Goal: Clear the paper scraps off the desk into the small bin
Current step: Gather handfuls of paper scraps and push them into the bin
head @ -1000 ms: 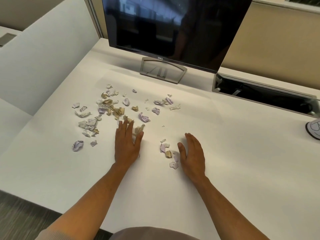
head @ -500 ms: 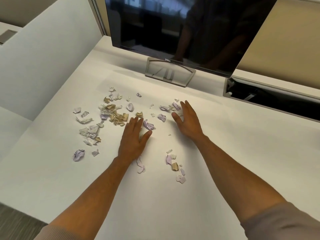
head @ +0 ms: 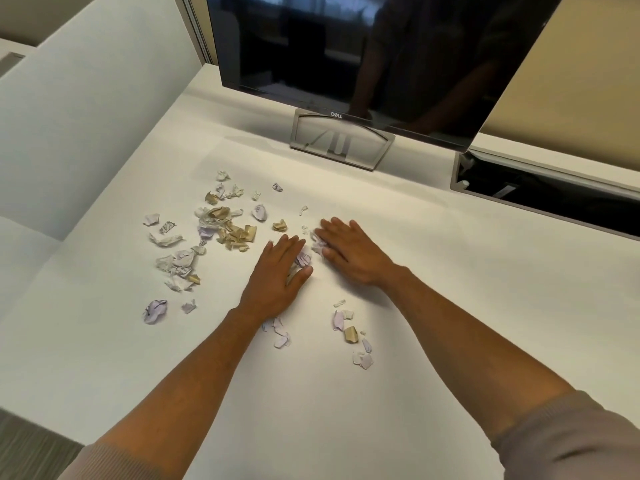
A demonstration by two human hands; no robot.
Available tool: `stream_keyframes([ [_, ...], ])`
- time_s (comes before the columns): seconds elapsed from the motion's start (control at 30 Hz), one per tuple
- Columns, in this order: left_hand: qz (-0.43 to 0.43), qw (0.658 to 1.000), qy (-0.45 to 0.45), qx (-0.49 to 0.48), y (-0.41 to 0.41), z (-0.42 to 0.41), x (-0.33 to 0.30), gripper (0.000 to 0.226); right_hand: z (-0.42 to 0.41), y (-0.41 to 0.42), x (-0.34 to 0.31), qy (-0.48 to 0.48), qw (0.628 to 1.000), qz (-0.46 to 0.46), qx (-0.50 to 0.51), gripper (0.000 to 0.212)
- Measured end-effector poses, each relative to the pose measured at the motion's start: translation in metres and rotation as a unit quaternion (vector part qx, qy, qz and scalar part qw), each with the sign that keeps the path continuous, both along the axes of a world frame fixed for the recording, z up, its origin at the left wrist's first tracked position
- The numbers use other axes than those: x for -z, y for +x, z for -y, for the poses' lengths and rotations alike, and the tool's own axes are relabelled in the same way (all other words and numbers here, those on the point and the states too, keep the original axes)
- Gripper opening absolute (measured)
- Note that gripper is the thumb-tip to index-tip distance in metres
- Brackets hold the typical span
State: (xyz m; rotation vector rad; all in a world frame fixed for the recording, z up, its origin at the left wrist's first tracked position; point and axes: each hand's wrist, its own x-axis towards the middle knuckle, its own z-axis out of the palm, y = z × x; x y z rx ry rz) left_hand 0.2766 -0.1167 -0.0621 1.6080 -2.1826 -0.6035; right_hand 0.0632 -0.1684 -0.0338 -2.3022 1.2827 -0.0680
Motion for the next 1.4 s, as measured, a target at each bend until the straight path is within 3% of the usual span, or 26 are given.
stream_keyframes([
  [0.33,-0.005,0.993,0.049,0.104,0.000,-0.040,-0.009,0.059,-0.082,-0.016,0.001,-0.001,1.000,0.008,-0.002,0.049],
  [0.5,-0.030,0.990,0.069,0.115,0.000,-0.066,-0.014,0.063,-0.120,-0.019,-0.001,0.005,1.000,0.006,0.000,0.056],
  [0.63,-0.069,0.993,0.065,0.075,0.007,-0.079,-0.027,0.059,-0.140,-0.022,-0.019,0.044,0.994,0.074,0.064,0.051],
  [0.7,-0.050,0.996,0.053,0.048,0.017,-0.085,-0.032,0.069,-0.149,-0.028,-0.028,0.039,0.988,0.083,0.123,0.057],
  [0.8,0.047,0.996,0.071,0.040,0.034,-0.100,-0.037,0.096,-0.163,-0.039,-0.035,0.018,0.980,0.040,0.194,0.078],
  [0.93,0.141,0.983,0.113,0.042,0.037,-0.112,-0.046,0.121,-0.176,-0.038,-0.039,0.063,0.978,-0.032,0.198,0.104],
  [1.07,0.152,0.976,0.158,0.014,0.024,-0.111,-0.050,0.131,-0.175,-0.021,-0.035,0.105,0.972,-0.050,0.205,0.113],
  [1.23,0.080,0.972,0.219,-0.026,0.012,-0.102,-0.056,0.131,-0.161,-0.002,-0.034,0.118,0.968,-0.037,0.220,0.106],
  [1.4,0.109,0.968,0.224,-0.023,-0.006,-0.089,-0.066,0.124,-0.150,0.011,-0.036,0.116,0.968,-0.026,0.221,0.090],
])
